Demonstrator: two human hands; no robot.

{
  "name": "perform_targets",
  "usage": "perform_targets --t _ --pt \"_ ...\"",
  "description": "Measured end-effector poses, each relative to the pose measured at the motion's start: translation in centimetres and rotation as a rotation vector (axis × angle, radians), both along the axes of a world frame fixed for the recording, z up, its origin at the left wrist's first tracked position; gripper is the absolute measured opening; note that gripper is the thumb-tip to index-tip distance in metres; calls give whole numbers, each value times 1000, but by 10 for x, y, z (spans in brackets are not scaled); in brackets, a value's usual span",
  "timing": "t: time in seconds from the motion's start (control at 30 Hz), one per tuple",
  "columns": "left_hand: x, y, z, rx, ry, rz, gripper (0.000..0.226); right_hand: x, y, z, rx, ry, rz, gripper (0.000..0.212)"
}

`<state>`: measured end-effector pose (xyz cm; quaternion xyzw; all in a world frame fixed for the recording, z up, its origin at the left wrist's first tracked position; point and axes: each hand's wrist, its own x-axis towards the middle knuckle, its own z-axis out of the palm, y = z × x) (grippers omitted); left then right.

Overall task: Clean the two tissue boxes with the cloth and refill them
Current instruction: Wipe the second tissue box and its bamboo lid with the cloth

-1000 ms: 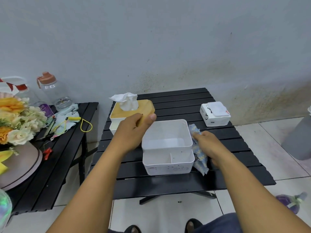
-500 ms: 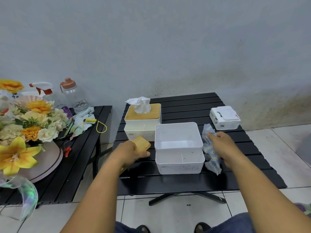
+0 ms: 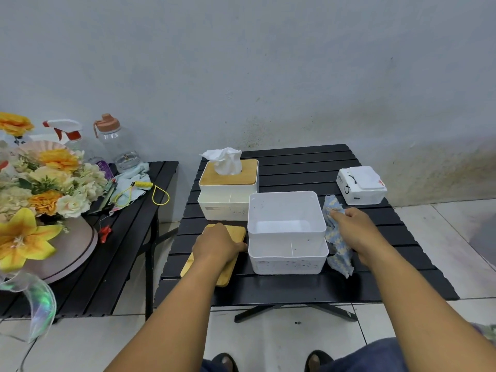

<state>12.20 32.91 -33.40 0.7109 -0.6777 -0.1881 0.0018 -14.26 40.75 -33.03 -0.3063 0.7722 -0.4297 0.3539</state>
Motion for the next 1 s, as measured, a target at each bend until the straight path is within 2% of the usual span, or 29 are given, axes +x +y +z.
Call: perform_targets --t 0.07,0.13,0.3,0.37,0.43,0.5,0.53,0.6,0.7,0.77,0.87,0.93,1.0 --pt "-3 1 -1 3 22 2 47 2 0 1 -3 -7 0 37" --pt "-5 0 -2 -4 43 -5 47 2 1 1 -7 -11 0 38" --pt "5 -12 -7 -15 35 -22 52 1 3 2 -33 -30 0 24" --pt "11 -15 1 -112 68 -10 44 1 3 2 -46 -42 -14 25" --pt "12 -10 22 -311 185 -28 39 1 2 3 -48 -52 -35 30" --pt "2 6 48 -506 353 -147 34 0 3 4 -58 -67 -63 31" --pt "-7 17 60 -535 403 -266 32 -1 2 5 -70 -73 -78 31" --pt "-30 33 67 -414 347 -555 35 -1 3 8 -90 -90 -106 32" --pt "-63 37 51 -170 95 -813 44 -2 3 10 -93 -88 -127 32" --pt "-75 33 41 -122 -43 -865 38 0 5 12 -86 -102 -136 32" --pt "-84 23 32 -120 -123 -887 27 -1 6 14 -100 -141 -146 33" --pt "-85 19 32 -139 -94 -897 28 -1 6 19 -140 -192 -162 30" --pt "-83 17 35 -153 21 -868 36 2 7 26 -218 -221 -194 29"
